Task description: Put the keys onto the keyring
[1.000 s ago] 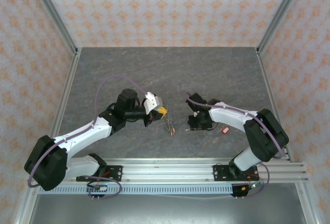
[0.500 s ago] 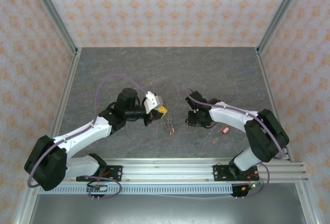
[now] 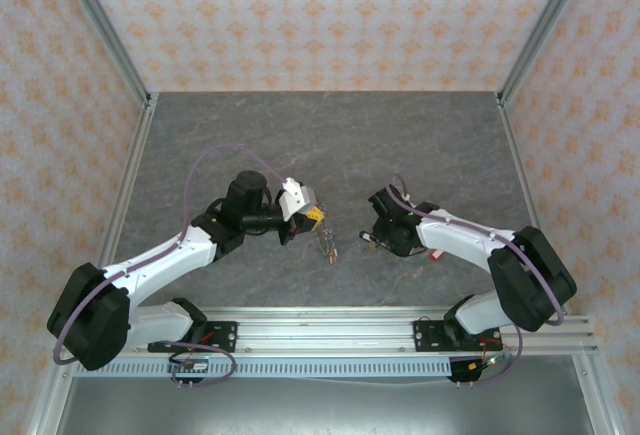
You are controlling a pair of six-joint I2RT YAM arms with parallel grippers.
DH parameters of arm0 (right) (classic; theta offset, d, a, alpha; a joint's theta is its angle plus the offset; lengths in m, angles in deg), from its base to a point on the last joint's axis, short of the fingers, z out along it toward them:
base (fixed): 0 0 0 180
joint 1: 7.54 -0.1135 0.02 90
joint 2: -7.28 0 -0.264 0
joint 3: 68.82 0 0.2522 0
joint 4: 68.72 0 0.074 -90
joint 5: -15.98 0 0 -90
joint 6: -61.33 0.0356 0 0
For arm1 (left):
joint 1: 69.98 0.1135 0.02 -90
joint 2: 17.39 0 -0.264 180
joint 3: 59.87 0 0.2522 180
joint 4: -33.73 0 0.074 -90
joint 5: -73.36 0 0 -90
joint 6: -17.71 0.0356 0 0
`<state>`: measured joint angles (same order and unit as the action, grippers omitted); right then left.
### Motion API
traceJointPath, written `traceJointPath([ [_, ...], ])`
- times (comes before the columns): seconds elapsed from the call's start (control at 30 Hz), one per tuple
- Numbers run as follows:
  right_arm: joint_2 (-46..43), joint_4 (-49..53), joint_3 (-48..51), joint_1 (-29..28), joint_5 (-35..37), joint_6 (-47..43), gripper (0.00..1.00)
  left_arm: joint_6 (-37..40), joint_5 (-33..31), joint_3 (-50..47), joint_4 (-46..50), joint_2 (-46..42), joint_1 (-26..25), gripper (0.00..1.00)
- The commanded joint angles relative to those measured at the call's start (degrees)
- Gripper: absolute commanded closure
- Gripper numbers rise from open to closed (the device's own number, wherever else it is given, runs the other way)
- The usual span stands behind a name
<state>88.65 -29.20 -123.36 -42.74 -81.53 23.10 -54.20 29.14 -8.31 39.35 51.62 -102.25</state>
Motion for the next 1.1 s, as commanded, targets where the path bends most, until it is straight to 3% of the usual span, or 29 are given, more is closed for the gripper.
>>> traceJointPath([
  [0.0, 0.36, -3.01, 0.51, 0.41, -0.59, 5.40, 0.66, 1.34, 0.36, 2.36, -0.76, -0.50, -0.61, 1.00],
  [0.37, 1.98, -5.29, 0.39, 0.55, -3.48, 8.12, 0.66, 1.60, -0.03, 1.93, -0.38, -0.92, -0.64, 1.00],
  [0.8, -1.27, 0.76, 0.24, 0.56, 1.00, 7.16, 0.65, 1.75, 0.01, 1.75, -0.55, -0.73, -0.60, 1.00],
  [1.07, 0.06, -2.32, 1.11, 0.48, -2.26, 8.83, 0.65, 1.86, 0.01, 2.17, 0.05, -0.80, -0.60, 1.00],
])
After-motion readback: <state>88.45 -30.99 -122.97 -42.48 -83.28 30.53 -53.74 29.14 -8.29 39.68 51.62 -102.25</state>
